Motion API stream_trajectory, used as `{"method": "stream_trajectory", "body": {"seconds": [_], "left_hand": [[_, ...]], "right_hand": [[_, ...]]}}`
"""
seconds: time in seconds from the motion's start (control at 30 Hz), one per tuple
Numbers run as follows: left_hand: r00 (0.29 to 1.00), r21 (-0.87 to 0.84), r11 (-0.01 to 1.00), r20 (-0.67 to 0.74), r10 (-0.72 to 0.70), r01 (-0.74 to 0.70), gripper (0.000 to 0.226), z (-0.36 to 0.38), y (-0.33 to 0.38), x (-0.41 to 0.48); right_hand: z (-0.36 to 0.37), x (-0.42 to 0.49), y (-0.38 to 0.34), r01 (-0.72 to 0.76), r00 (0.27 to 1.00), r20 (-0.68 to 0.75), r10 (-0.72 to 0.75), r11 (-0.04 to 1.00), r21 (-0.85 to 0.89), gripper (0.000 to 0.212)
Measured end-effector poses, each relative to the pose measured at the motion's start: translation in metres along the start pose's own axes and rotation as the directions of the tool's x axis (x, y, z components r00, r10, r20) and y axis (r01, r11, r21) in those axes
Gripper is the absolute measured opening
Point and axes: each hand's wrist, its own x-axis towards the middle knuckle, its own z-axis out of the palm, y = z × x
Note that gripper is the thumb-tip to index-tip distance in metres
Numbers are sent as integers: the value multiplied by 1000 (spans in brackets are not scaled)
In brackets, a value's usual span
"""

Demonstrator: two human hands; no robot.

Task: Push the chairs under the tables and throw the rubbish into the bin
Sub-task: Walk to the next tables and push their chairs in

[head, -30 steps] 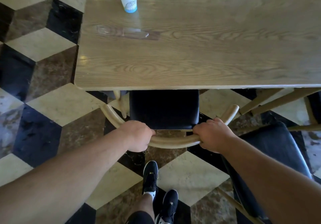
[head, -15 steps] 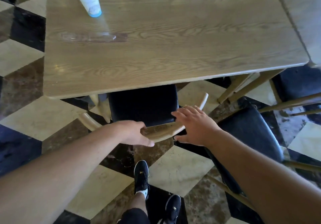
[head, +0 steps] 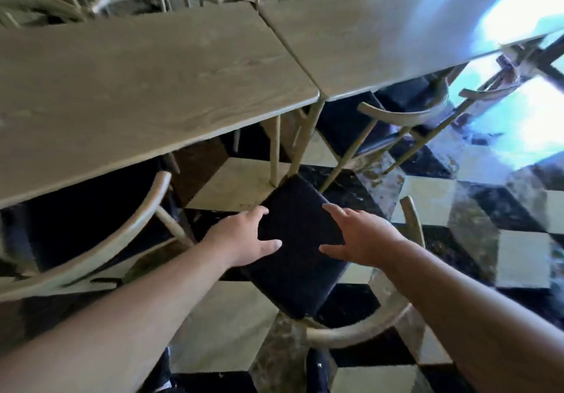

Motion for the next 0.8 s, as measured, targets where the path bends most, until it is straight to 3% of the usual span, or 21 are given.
{"method": "stream_trajectory", "body": {"seconds": [0.07,0.17,0.27,0.33,0.43,0.63,0.8], "left_hand": [[999,43,999,-29,-15,16,74,26,58,11],[1000,50,999,-14,-18,18,37,72,127,18],[999,22,999,24,-35,34,19,109,173,17],[998,-11,999,32,-52,52,22,127,192,14],[994,-63,993,58,-94,97,44,144,210,10],[971,-120,980,199,-133,159,57,168,221,12],[928,-120,978,353,-119,171,69,205,219,14]], "right_hand": [[12,-19,60,15,999,-29,-16,1000,-26,79],[37,-48,132,64,998,11,-63,995,-79,44],[58,-70,186,78,996,56,-75,995,-57,44],[67,-78,207,65,994,91,-63,998,-23,54],[77,-83,216,88,983,160,-85,996,-15,68],[105,-85,215,246,929,311,-200,962,-116,87],[128,-69,215,404,886,370,-280,858,-318,64]]}}
